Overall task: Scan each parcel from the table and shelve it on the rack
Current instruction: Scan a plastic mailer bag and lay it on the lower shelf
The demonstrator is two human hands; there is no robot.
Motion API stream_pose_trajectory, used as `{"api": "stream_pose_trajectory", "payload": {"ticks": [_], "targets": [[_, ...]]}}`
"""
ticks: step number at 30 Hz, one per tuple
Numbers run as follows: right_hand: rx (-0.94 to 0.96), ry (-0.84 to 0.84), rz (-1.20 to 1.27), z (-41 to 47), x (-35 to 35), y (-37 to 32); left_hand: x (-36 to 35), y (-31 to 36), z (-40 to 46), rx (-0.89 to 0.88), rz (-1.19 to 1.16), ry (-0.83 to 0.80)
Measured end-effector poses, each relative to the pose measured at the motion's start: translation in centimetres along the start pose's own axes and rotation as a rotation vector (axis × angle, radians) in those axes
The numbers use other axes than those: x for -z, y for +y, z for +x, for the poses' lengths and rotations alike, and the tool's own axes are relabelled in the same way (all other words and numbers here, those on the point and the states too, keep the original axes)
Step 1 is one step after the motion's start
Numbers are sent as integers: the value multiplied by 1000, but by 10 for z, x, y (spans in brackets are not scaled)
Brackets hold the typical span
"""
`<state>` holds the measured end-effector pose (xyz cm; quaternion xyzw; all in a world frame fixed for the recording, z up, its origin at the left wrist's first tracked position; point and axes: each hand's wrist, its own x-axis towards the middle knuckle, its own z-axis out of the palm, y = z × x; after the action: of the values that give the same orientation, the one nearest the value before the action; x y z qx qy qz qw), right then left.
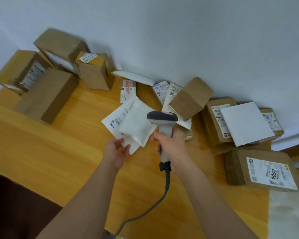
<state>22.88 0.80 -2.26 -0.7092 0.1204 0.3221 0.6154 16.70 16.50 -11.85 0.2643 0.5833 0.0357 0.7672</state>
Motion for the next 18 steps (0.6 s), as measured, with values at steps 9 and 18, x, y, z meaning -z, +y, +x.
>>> {"api": "stream_pose_trajectory", "payload": {"ticks": [9,18], "targets": [[-99,-27,-20,-11,-35,30,61,-7,4,-827,1168,285],[-91,20,-38,-3,-25,40,49,-34,19,-866,1620,-236]]}}
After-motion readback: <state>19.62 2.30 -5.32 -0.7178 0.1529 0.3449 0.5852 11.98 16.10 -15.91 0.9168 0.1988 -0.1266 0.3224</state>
